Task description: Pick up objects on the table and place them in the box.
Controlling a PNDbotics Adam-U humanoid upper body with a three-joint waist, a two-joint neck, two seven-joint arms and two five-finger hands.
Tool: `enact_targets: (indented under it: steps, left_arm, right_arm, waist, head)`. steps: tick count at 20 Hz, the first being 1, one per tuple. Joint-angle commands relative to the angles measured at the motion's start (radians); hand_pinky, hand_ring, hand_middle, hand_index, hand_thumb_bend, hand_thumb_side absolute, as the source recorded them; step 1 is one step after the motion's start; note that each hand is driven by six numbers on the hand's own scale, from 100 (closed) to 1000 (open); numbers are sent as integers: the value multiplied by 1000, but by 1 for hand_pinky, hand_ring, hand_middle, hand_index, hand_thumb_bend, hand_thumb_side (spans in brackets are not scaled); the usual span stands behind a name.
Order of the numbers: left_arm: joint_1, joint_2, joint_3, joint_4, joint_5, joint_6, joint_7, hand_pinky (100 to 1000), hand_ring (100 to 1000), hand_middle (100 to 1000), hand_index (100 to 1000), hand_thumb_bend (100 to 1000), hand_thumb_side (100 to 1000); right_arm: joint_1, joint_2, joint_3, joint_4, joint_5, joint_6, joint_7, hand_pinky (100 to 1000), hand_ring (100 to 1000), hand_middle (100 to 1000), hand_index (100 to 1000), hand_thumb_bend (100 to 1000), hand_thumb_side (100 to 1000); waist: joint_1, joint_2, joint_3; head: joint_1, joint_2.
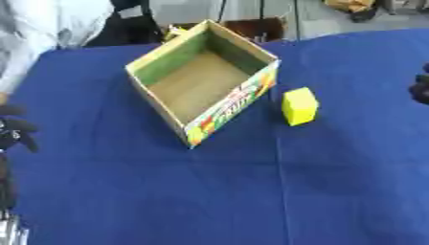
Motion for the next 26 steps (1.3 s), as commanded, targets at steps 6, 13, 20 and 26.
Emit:
enact_targets:
  steps: [6, 13, 20, 26]
  left_arm:
    - [-10, 19, 5, -20, -3, 4, -2, 268, 467, 561, 882, 359, 976]
    - [-19, 24, 0, -20, 5, 11, -8, 269, 468, 561, 882, 355, 974]
    - [-12, 33, -9, -20, 12, 16, -17, 268, 468, 561, 881, 356, 973]
    - [-1, 35, -14, -20, 14, 15, -23, 267, 467, 561, 881, 360, 974]
  right_arm:
    - [-19, -8, -8, -10, -6, -14, 0, 842, 902, 593, 825, 297, 898]
    - [-60, -12, 0, -10, 27, -6, -7, 836, 926, 631, 833, 433, 907]
    - [-288, -159, 81, 76, 287, -58, 122, 819, 916, 737, 855, 439, 1000]
    - [-384, -199, 121, 161, 422, -111, 205, 811, 902, 786, 853, 531, 1000]
  waist:
    - [-8, -15, 5]
    - [-15, -25, -3]
    - [-24, -42, 8]
    - [-26, -50, 25]
  head:
    - [-21, -2]
    - [-23, -15]
    - [-34, -16]
    - [-45, -17]
